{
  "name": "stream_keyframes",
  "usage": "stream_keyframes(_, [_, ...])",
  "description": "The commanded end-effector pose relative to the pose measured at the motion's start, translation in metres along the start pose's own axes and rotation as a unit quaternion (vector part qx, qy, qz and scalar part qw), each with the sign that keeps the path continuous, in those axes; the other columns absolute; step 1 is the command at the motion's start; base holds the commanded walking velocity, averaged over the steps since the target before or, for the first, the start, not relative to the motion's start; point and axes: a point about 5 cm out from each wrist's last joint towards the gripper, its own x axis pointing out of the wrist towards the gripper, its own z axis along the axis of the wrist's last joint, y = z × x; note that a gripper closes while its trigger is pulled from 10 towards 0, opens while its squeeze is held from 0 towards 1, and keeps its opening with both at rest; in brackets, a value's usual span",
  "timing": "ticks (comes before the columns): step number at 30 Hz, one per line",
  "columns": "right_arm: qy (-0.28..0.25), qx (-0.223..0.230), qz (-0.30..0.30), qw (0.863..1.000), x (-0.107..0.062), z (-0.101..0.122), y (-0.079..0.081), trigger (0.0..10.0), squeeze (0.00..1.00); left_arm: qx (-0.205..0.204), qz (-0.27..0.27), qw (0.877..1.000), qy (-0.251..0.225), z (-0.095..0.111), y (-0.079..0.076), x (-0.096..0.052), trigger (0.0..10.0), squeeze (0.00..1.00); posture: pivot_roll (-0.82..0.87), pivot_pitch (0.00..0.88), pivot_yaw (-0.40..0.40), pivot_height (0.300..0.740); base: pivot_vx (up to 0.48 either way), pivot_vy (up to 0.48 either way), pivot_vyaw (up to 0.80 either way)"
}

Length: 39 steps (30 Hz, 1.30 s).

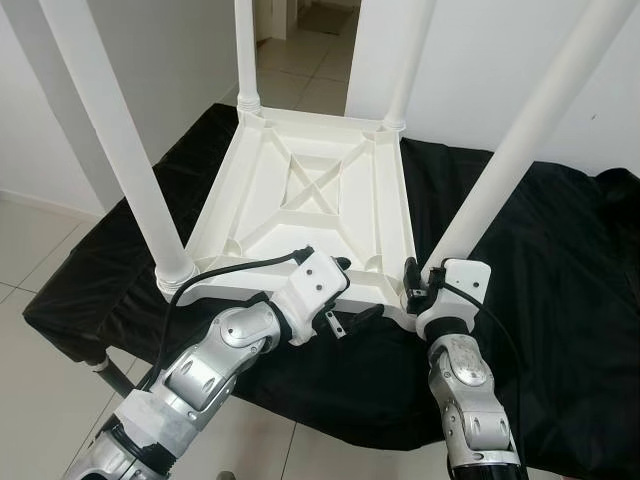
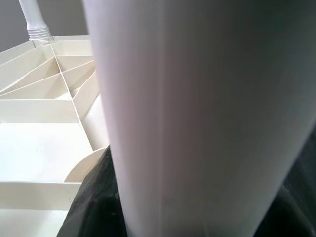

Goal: Building children table

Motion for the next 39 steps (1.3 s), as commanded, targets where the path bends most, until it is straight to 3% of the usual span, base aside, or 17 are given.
stream_keyframes(1, [0.037,0.017,-0.017,0.999,-0.005,-0.013,-0.002,10.0,0.00,-0.001,-0.088,0.996,0.002,-0.002,-0.011,-0.001,10.0,0.00,-0.07,0.000,-0.046,0.740,0.000,0.000,0.00])
stream_keyframes(8, [0.022,0.010,-0.004,1.000,-0.004,-0.007,0.000,10.0,0.00,0.000,-0.088,0.996,0.002,-0.002,-0.011,0.000,10.0,0.00,-0.07,0.000,-0.049,0.740,0.000,0.000,0.00])
stream_keyframes(9, [0.019,0.009,0.004,1.000,-0.005,-0.006,0.001,10.0,0.08,-0.001,-0.088,0.996,0.002,-0.002,-0.011,0.000,10.0,0.00,-0.07,0.000,-0.054,0.740,0.000,0.000,0.00])
stream_keyframes(10, [0.014,0.013,0.012,1.000,-0.005,-0.006,0.001,10.0,1.00,-0.001,-0.089,0.996,0.003,-0.002,-0.011,-0.001,10.0,0.00,-0.07,0.000,-0.054,0.740,0.000,0.000,0.00])
stream_keyframes(18, [-0.009,0.024,0.036,0.999,-0.008,-0.001,-0.005,10.0,1.00,-0.006,-0.085,0.996,0.002,-0.003,-0.011,-0.003,10.0,0.00,-0.07,0.000,-0.059,0.740,0.000,0.000,0.00])
stream_keyframes(19, [-0.016,0.023,0.045,0.999,-0.009,-0.001,-0.011,10.0,0.85,-0.012,-0.081,0.997,-0.002,-0.002,-0.010,-0.003,10.0,0.00,-0.07,0.000,-0.059,0.740,0.000,0.000,0.00])
stream_keyframes(20, [-0.016,0.023,0.045,0.999,-0.009,-0.001,-0.011,10.0,0.85,-0.012,-0.081,0.997,-0.002,-0.002,-0.010,-0.003,10.0,0.00,-0.07,0.000,-0.059,0.740,0.000,0.000,0.00])
stream_keyframes(21, [-0.022,0.021,0.058,0.998,-0.012,-0.001,-0.020,10.0,0.00,-0.018,-0.076,0.997,-0.008,0.000,-0.008,-0.005,10.0,0.00,-0.07,0.000,-0.060,0.740,0.000,0.000,0.00])
stream_keyframes(24, [-0.021,0.018,0.086,0.996,-0.014,-0.002,-0.028,10.0,0.00,-0.017,-0.070,0.997,-0.011,0.001,-0.007,-0.005,10.0,0.00,-0.07,0.000,-0.058,0.740,0.000,0.000,0.00])
stream_keyframes(27, [-0.021,0.010,0.152,0.988,-0.015,-0.002,-0.038,10.0,0.00,-0.015,-0.069,0.997,-0.014,0.001,-0.007,-0.005,10.0,0.00,-0.07,0.000,-0.054,0.740,0.000,0.000,0.00])
stream_keyframes(34, [-0.022,-0.002,0.199,0.980,-0.008,0.002,-0.045,10.0,0.00,-0.017,-0.079,0.997,-0.014,0.002,-0.009,-0.005,10.0,0.00,-0.07,0.000,-0.050,0.740,0.000,0.000,0.00])
stream_keyframes(39, [0.001,-0.024,0.290,0.957,0.009,0.002,-0.050,10.0,0.00,-0.019,-0.087,0.996,-0.013,0.003,-0.011,-0.004,10.0,0.00,-0.07,0.000,-0.045,0.740,0.000,0.000,0.00])
